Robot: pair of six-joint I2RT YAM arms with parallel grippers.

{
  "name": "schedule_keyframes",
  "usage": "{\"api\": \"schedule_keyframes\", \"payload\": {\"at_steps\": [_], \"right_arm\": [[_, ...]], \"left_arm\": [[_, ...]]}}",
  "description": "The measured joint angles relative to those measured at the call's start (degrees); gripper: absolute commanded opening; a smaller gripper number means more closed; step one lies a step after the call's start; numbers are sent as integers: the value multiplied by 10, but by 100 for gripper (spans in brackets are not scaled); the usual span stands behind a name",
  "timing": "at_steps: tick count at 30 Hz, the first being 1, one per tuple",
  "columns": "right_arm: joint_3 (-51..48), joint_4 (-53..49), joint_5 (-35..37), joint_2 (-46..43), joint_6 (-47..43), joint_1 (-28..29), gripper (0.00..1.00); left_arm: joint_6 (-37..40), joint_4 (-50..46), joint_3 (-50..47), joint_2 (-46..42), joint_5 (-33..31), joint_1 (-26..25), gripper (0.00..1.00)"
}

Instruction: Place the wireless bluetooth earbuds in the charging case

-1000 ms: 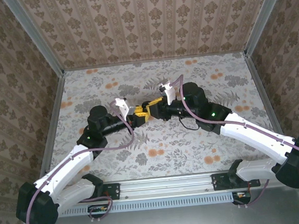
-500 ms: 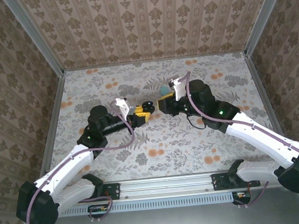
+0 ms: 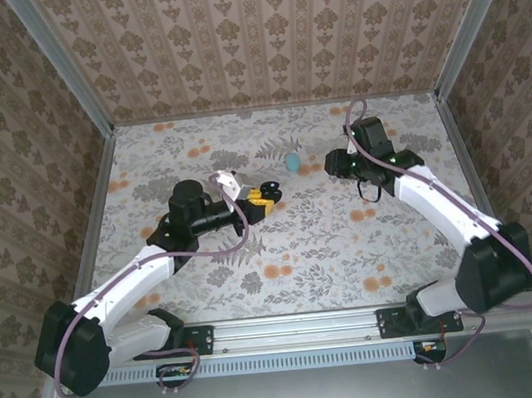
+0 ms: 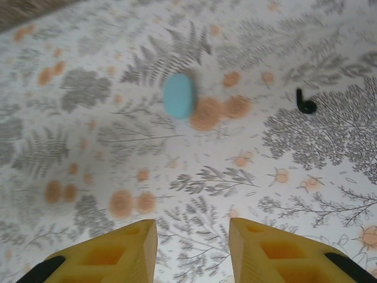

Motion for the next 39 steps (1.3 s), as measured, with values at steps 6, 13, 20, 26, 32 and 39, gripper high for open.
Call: {"api": "schedule_keyframes", "payload": {"at_steps": [6,13,20,26,32,39], "right_arm": [[104,-23,-15,166,-9,-58,33],[209,-47,-20,303,-8,-89,32],[274,-68,-30,382,-8,-88,32],[311,-96,-32,432,-10,-88,32],[326,-105,-51,447,-19,-88,27],[280,-101,-68,431,-28,-80,25]], "left_arm": [[4,-1,2,3,2,0,0],[12,-23,2,-15,-10,-3,0],[14,-24,-1,-26,-14,-4,0],[14,-20,-6,-25,-16,-4,0],[28,-43,25,-11,-16,-4,0],[33,-41,31,-12,-16,-4,0]]}}
